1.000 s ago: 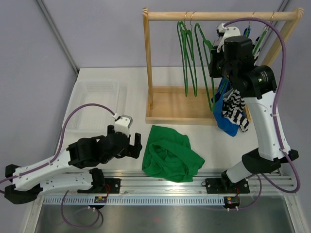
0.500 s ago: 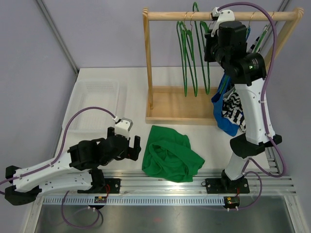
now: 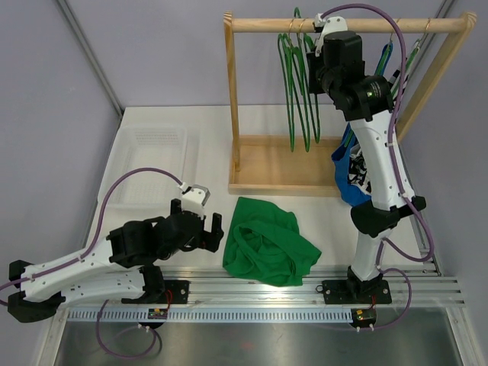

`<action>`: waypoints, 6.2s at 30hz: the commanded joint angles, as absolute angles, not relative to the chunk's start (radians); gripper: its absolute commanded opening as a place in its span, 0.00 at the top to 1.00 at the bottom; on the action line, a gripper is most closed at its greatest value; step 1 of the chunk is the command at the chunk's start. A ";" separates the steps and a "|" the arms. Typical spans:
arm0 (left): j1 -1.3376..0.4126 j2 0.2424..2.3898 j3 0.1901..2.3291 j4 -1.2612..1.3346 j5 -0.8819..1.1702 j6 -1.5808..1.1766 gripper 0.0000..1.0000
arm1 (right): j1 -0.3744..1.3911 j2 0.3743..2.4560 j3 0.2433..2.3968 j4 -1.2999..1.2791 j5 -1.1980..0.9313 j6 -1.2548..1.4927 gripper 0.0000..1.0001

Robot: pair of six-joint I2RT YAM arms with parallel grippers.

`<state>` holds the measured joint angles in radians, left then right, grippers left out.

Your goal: Remove the tank top from the hanger

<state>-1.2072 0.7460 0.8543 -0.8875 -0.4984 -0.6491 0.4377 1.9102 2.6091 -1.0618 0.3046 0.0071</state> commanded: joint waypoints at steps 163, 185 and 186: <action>-0.153 0.793 0.877 -0.653 0.221 -0.265 0.01 | 0.253 1.508 2.295 -0.859 0.288 0.041 1.00; -0.190 0.672 0.865 -0.584 0.397 -0.261 0.01 | 0.253 1.143 1.913 -0.842 0.123 0.098 1.00; -0.201 0.664 0.867 -0.571 0.422 -0.264 0.01 | 0.253 1.093 1.886 -0.853 0.124 0.104 1.00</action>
